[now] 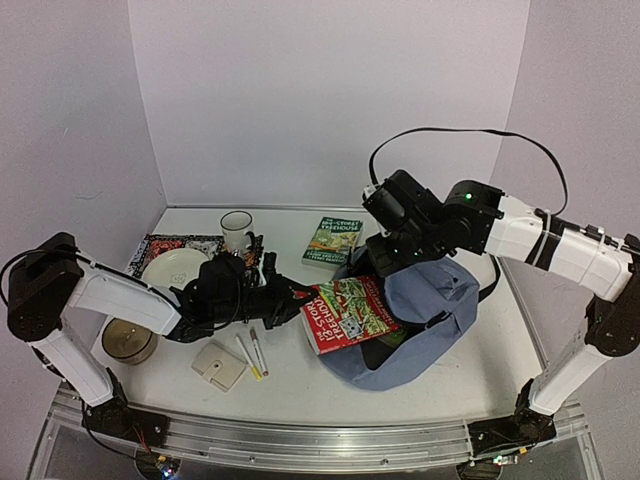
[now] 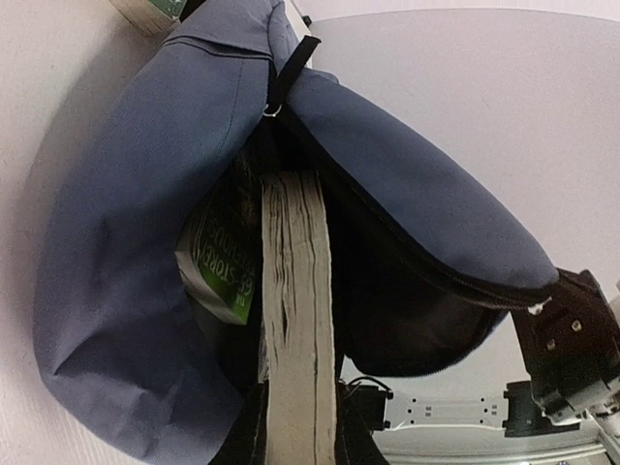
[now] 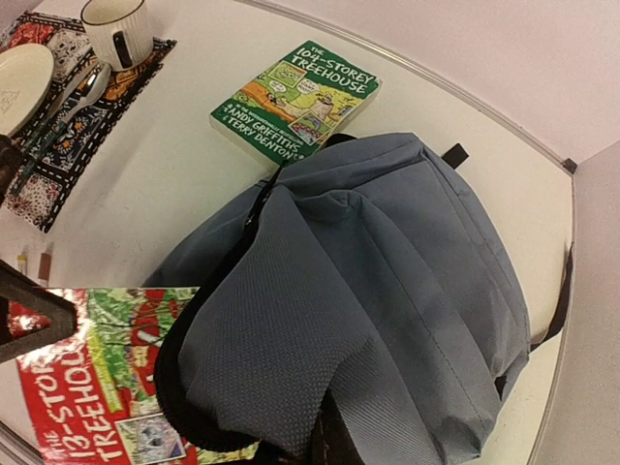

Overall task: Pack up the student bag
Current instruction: Place the book in the largest pocket of the bag.

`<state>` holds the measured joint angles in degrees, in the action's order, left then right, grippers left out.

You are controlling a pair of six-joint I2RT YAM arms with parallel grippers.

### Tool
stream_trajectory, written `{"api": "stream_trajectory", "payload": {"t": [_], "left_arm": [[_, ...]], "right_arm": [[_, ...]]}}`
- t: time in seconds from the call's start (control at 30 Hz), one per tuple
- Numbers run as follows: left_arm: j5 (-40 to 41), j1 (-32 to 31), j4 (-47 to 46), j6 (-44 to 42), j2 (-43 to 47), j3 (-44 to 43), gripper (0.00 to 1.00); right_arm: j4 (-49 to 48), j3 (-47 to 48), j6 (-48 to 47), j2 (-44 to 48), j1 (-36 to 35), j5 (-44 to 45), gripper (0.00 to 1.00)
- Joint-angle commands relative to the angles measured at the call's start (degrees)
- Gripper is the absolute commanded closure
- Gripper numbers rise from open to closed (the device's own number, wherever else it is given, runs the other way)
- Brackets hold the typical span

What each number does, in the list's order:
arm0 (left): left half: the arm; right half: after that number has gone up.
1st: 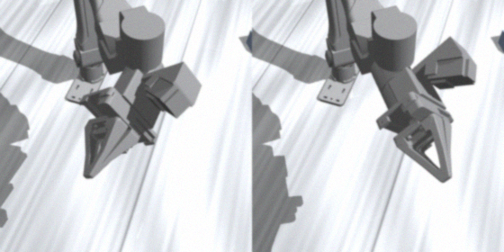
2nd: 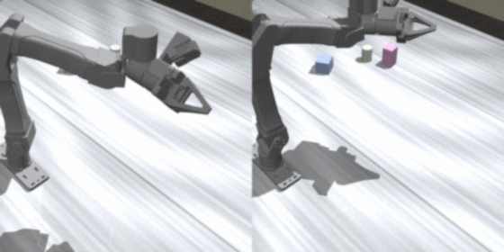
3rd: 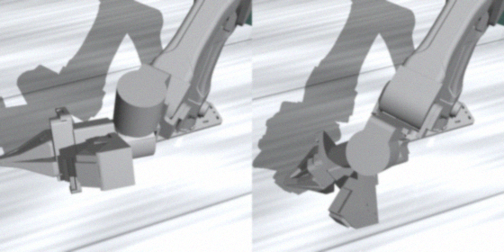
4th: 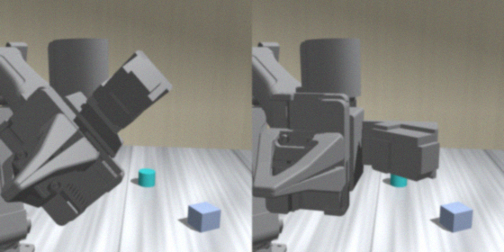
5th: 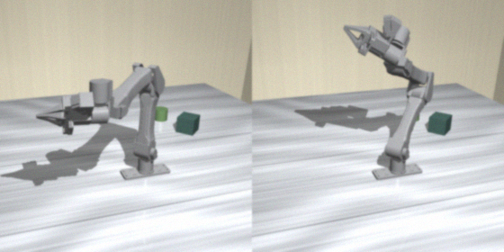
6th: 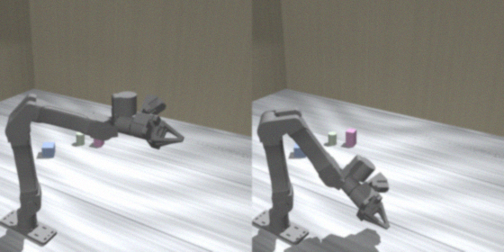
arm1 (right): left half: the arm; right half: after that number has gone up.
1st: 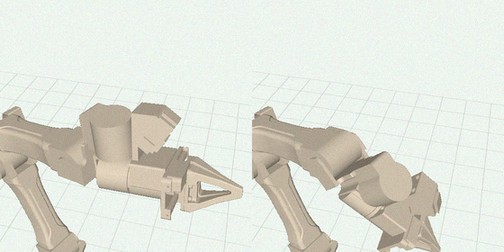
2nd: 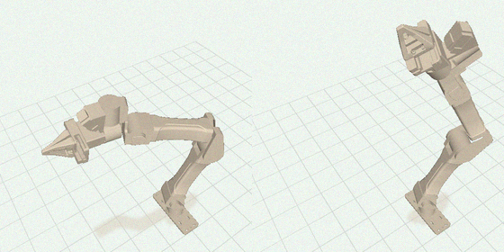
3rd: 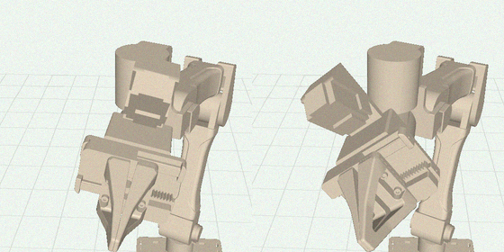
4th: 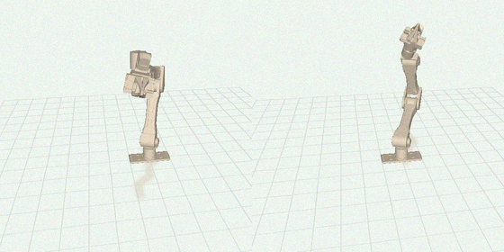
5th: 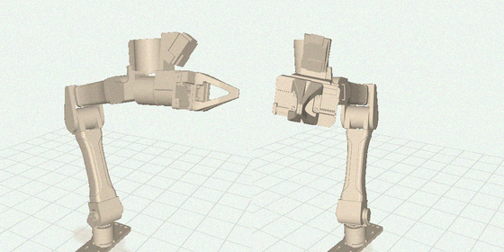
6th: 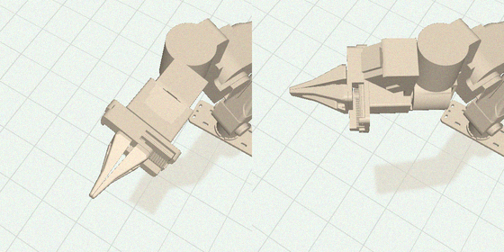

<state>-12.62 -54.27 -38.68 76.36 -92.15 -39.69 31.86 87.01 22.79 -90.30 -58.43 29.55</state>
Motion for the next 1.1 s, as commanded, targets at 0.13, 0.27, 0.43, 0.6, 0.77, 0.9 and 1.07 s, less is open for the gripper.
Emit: {"api": "stream_trajectory", "payload": {"t": [0.13, 0.27, 0.43, 0.6, 0.77, 0.9, 1.07], "left_arm": [[10.02, -2.29, -8.93, 3.96, -9.03, -12.41, 1.00], [13.64, -3.56, -9.59, 4.80, -14.93, -17.56, 1.00], [18.52, -4.98, -10.07, 4.63, -20.91, -23.04, 1.00], [22.97, -6.27, -10.10, 2.83, -25.46, -27.35, 1.00], [26.52, -7.38, -10.03, -0.63, -29.04, -29.66, 1.00], [29.17, -8.40, -9.93, -6.24, -30.05, -29.12, 0.82], [30.06, -9.32, -9.61, -11.19, -29.54, -27.78, 0.53]], "right_arm": [[-7.57, -2.30, 3.00, 4.57, -0.23, -2.72, 1.00], [-8.93, -3.54, 3.74, 5.32, -0.20, -3.62, 1.00], [-9.47, -3.96, 3.51, 5.44, -0.23, -4.44, 1.00], [-9.71, -4.17, 3.32, 5.06, -0.21, -4.99, 1.00], [-9.80, -4.41, 3.12, 5.16, -0.24, -5.03, 1.00], [-9.88, -4.65, 3.05, 5.39, -0.22, -4.38, 1.00], [-9.89, -4.84, 2.90, 5.25, -0.23, -3.45, 1.00]]}}
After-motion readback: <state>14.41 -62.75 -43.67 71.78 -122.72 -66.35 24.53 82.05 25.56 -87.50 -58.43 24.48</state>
